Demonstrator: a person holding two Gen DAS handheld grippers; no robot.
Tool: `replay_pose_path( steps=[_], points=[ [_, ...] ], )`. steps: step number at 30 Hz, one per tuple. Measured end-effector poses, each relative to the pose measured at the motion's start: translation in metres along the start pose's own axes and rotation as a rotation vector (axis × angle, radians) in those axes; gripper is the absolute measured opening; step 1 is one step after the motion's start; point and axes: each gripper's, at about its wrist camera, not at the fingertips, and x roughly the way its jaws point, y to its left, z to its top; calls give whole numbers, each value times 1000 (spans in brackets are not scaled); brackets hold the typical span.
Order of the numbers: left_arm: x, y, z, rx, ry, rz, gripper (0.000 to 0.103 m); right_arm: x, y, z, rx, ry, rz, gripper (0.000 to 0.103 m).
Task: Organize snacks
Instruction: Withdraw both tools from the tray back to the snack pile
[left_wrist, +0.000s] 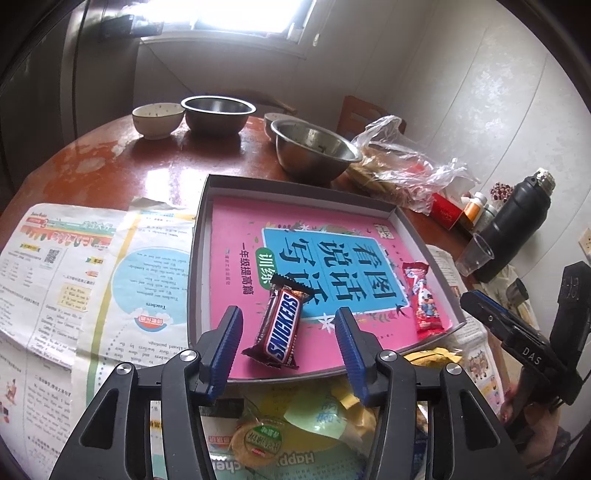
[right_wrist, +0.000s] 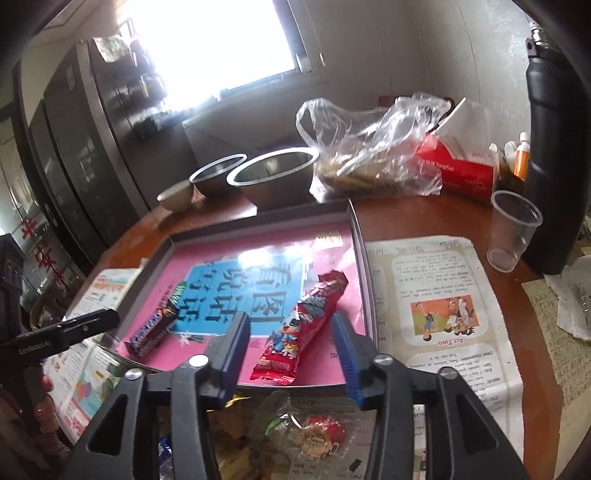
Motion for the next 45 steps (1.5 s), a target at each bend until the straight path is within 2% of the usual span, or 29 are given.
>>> replay_pose_path(
  steps=[7, 11, 22, 27, 45],
  points=[
    [-18, -1, -3, -2, -15, -7, 54, -22, 3, -2, 0, -29, 13, 53],
    [-26, -4, -5, 6, -22, -11, 62, -34, 5, -6, -4, -39, 19, 55],
    [-38, -14, -16, 33, -19, -9, 63, -57, 10, -21, -11, -50, 34, 56],
    [-42, -17, -21, 41, -14, -10, 63, -66, 16, -31, -23, -54, 47, 63],
    [-40, -28, -45, 74, 57, -35, 63, -75, 12, -62, -33, -10, 24, 64]
  ],
)
